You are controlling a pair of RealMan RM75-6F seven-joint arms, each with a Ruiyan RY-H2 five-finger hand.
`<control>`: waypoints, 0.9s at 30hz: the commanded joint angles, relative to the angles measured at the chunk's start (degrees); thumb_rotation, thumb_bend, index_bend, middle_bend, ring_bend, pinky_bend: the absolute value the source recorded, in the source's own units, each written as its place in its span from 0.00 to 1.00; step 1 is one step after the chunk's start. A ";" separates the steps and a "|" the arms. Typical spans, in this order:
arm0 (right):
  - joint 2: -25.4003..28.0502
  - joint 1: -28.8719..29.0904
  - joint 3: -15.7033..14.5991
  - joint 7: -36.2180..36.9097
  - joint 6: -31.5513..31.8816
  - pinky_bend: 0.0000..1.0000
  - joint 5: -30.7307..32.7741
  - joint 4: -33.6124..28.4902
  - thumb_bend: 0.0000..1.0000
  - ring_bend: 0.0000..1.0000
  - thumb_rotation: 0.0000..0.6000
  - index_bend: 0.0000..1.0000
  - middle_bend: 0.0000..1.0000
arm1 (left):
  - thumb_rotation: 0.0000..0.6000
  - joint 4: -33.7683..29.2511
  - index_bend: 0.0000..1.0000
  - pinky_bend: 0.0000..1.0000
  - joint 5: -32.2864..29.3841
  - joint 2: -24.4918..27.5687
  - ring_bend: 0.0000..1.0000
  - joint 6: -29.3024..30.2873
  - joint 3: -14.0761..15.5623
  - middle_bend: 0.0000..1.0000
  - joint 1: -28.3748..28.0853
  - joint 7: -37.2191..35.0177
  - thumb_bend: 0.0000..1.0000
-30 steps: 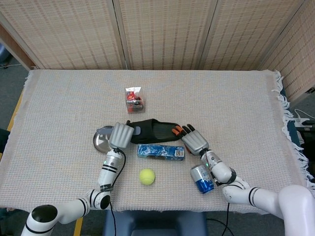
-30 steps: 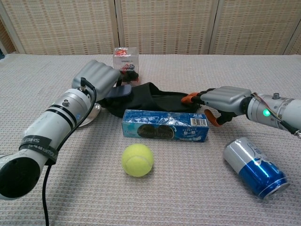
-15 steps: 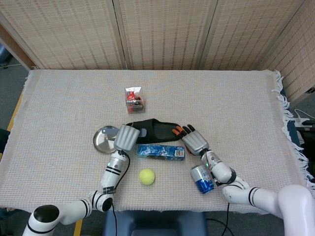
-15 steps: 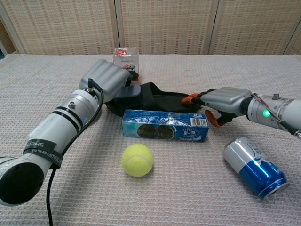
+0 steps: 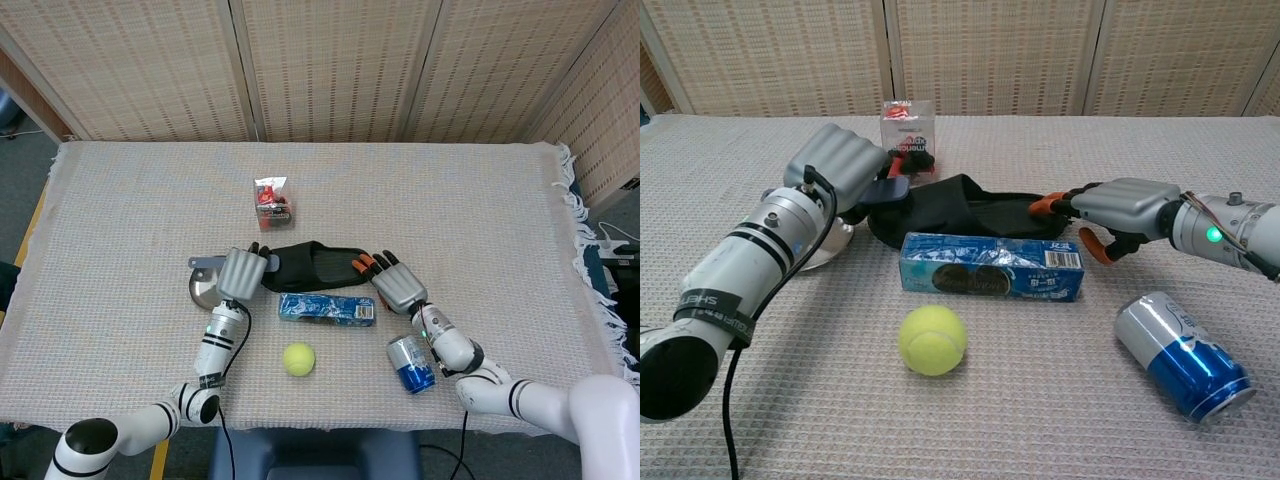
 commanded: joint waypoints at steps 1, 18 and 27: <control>1.08 -0.20 0.36 1.24 0.48 0.00 -0.37 -1.34 0.78 0.00 1.00 0.00 0.00 | 1.00 -1.30 0.57 1.00 -0.57 1.24 0.90 -0.55 0.06 0.63 1.02 -0.51 0.38; 12.91 -2.67 5.48 14.15 5.98 0.00 -2.25 -15.46 0.19 0.00 1.00 0.00 0.00 | 1.00 -15.85 0.57 1.00 -0.68 10.10 0.90 2.04 2.81 0.63 6.60 2.66 0.38; 14.87 -2.79 4.76 11.88 5.85 0.00 -0.89 -19.00 0.19 0.00 1.00 0.00 0.00 | 1.00 -11.57 0.52 1.00 -3.43 11.09 0.90 -1.83 4.16 0.58 8.00 3.43 0.38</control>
